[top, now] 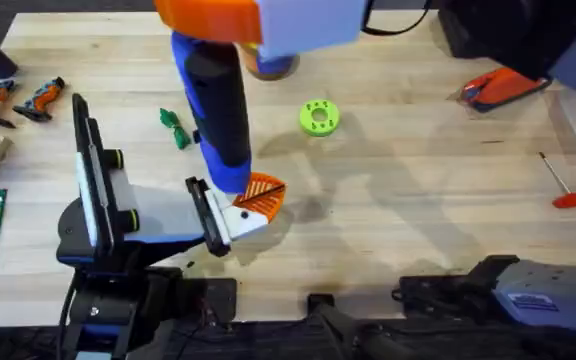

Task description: Pick up the gripper from the table and insert it into the empty holder that is missing its gripper. Then pick up a screw, insert it into the mounting hole, and use the screwdriver to tighten it. Finally, clean up the table by picking up the vegetable and placing it into the bucket.

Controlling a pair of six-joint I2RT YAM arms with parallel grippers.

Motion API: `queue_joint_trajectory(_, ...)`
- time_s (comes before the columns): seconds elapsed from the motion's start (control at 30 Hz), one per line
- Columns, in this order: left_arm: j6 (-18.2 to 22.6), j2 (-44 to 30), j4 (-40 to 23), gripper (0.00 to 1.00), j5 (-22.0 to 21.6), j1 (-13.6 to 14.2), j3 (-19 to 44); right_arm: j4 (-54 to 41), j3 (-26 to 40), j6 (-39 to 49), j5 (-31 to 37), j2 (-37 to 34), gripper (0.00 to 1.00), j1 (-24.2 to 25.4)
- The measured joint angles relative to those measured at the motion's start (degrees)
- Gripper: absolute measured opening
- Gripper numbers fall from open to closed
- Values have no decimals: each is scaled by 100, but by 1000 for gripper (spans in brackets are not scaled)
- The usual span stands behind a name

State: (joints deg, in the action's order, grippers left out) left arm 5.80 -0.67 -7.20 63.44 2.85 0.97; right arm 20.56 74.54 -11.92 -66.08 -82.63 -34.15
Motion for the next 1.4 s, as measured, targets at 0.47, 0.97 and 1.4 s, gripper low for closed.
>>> queue_joint_trajectory(0.47, 0, -2, 0, 4, 0, 0, 0, 10, -103, 230, -1007, 0, 991, 116)
queue_joint_trajectory(0.97, 0, 0, 0, 4, 0, 0, 0, 11, -649, 774, -1050, 0, 935, -145)
queue_joint_trajectory(1.4, -64, -2, -2, 4, 2, 0, 0, 231, -651, 920, -1041, 2, 30, -284)
